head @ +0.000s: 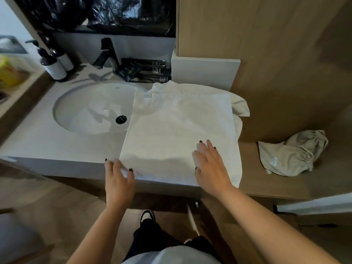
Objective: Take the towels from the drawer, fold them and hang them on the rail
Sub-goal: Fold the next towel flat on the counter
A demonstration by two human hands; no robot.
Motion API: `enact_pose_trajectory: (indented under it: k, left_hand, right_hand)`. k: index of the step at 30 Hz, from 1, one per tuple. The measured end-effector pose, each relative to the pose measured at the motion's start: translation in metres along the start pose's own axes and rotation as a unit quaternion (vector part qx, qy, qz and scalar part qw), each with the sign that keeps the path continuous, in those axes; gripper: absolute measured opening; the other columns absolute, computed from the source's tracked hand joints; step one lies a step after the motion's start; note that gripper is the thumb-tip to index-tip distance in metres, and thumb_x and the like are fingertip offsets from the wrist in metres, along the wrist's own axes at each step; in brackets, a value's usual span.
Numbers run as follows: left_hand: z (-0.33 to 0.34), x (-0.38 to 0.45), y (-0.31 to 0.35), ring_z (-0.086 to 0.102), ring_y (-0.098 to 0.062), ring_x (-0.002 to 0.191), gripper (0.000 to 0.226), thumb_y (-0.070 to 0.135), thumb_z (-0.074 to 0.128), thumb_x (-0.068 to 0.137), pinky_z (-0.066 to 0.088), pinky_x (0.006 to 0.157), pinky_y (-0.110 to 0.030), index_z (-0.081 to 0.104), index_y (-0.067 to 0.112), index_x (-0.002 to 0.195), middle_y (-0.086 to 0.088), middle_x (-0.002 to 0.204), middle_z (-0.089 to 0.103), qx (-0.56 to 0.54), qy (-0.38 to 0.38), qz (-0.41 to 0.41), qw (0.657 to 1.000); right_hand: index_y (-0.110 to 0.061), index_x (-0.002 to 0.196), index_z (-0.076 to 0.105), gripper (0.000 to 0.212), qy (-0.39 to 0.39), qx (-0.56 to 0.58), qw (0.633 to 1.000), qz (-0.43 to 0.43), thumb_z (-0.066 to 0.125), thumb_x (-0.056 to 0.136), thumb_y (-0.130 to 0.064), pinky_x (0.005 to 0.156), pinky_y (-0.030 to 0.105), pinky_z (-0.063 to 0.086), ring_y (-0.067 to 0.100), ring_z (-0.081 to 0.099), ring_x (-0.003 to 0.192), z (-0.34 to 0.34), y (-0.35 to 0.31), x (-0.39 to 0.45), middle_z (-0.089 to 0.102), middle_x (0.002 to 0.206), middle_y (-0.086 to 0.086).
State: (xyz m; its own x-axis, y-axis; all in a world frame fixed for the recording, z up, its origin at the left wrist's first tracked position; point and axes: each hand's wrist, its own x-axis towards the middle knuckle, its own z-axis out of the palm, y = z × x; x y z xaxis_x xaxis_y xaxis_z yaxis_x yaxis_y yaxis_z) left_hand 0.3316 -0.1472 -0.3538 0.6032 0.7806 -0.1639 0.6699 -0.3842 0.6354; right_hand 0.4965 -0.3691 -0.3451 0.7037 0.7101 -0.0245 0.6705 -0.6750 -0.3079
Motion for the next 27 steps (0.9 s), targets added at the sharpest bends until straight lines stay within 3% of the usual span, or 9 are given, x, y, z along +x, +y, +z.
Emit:
enact_pose_trajectory:
  k: [4, 6, 8, 10, 12, 17, 22, 24, 27]
  left_hand:
    - [0.015, -0.017, -0.009, 0.016, -0.032, 0.150, 0.076, 0.027, 0.061, 0.096, 0.021, 0.119, -0.049, 0.016, 0.011, 0.156, -0.012, 0.163, 0.014, -0.214, 0.029, -0.225, 0.950]
    - [0.023, -0.010, -0.015, 0.029, -0.034, 0.145, 0.074, 0.029, 0.062, 0.095, 0.027, 0.118, -0.050, 0.022, 0.013, 0.155, -0.014, 0.158, 0.029, -0.378, -0.031, -0.321, 0.868]
    - [0.031, -0.003, -0.022, 0.027, -0.032, 0.147, 0.071, 0.028, 0.060, 0.096, 0.024, 0.121, -0.048, 0.023, 0.014, 0.155, -0.015, 0.157, 0.030, -0.542, -0.116, -0.362, 0.750]
    - [0.036, 0.002, -0.027, 0.023, -0.029, 0.148, 0.069, 0.024, 0.060, 0.096, 0.020, 0.122, -0.047, 0.025, 0.013, 0.154, -0.012, 0.158, 0.030, -0.582, -0.170, -0.362, 0.708]
    - [0.036, 0.010, -0.033, 0.026, -0.027, 0.147, 0.066, 0.019, 0.063, 0.092, 0.020, 0.122, -0.047, 0.033, 0.011, 0.150, -0.009, 0.155, 0.037, -0.584, -0.197, -0.361, 0.700]
    - [0.021, 0.034, -0.050, 0.045, -0.024, 0.137, 0.066, 0.009, 0.067, 0.084, 0.031, 0.116, -0.043, 0.040, 0.009, 0.145, -0.014, 0.146, 0.048, -0.612, -0.219, -0.367, 0.665]
    - [0.014, 0.028, -0.067, 0.039, -0.020, 0.140, 0.065, 0.016, 0.065, 0.092, 0.036, 0.108, -0.033, 0.033, 0.006, 0.148, -0.005, 0.145, 0.045, -0.537, -0.293, -0.362, 0.703]
    - [0.010, 0.025, -0.067, 0.049, -0.018, 0.128, 0.059, 0.017, 0.066, 0.091, 0.042, 0.099, -0.031, 0.042, 0.007, 0.145, -0.005, 0.134, 0.053, -0.518, -0.297, -0.354, 0.720]
    - [-0.001, 0.022, -0.065, 0.050, -0.025, 0.131, 0.036, 0.011, 0.066, 0.091, 0.040, 0.108, -0.035, 0.058, 0.008, 0.126, -0.012, 0.138, 0.056, -0.525, -0.297, -0.327, 0.727]
  right_hand:
    - [-0.021, 0.131, 0.055, 0.036, 0.014, 0.124, 0.992, -0.011, 0.046, 0.097, -0.014, 0.122, 0.030, 0.005, 0.016, 0.001, 0.151, 0.011, -0.038, -0.026, 0.024, 0.159, -0.003]
    - [-0.027, 0.122, 0.059, 0.029, 0.014, 0.211, 0.976, 0.045, 0.051, 0.096, -0.017, 0.114, 0.016, 0.005, 0.007, 0.011, 0.145, 0.016, -0.051, -0.037, 0.033, 0.151, -0.011]
    - [-0.033, 0.110, 0.060, 0.021, 0.012, 0.275, 0.955, 0.108, 0.054, 0.096, -0.019, 0.106, 0.007, 0.015, -0.003, 0.026, 0.132, 0.020, -0.060, -0.047, 0.042, 0.137, -0.017]
    - [-0.036, 0.098, 0.061, 0.023, 0.003, 0.323, 0.929, 0.182, 0.055, 0.095, -0.015, 0.102, 0.011, 0.032, -0.006, 0.041, 0.113, 0.025, -0.068, -0.053, 0.051, 0.118, -0.021]
    - [-0.032, 0.094, 0.065, 0.027, -0.004, 0.378, 0.887, 0.265, 0.055, 0.093, -0.008, 0.095, 0.021, 0.046, -0.001, 0.053, 0.104, 0.027, -0.078, -0.054, 0.057, 0.105, -0.020]
    - [-0.015, 0.093, 0.072, 0.025, -0.001, 0.474, 0.789, 0.391, 0.051, 0.091, -0.003, 0.090, 0.032, 0.050, 0.016, 0.062, 0.100, 0.032, -0.108, -0.053, 0.070, 0.100, 0.001]
    - [-0.012, 0.097, 0.069, 0.022, -0.017, 0.519, 0.741, 0.425, 0.050, 0.093, -0.002, 0.085, 0.031, 0.053, 0.018, 0.066, 0.089, 0.043, -0.148, -0.059, 0.073, 0.098, 0.008]
    - [-0.008, 0.103, 0.067, 0.019, -0.019, 0.545, 0.717, 0.433, 0.052, 0.093, -0.002, 0.073, 0.026, 0.052, 0.016, 0.065, 0.083, 0.051, -0.163, -0.063, 0.072, 0.099, 0.011]
    - [-0.009, 0.117, 0.059, 0.022, 0.011, 0.572, 0.676, 0.465, 0.059, 0.094, -0.011, 0.068, 0.024, 0.051, 0.017, 0.064, 0.087, 0.063, -0.184, -0.062, 0.068, 0.107, 0.013]
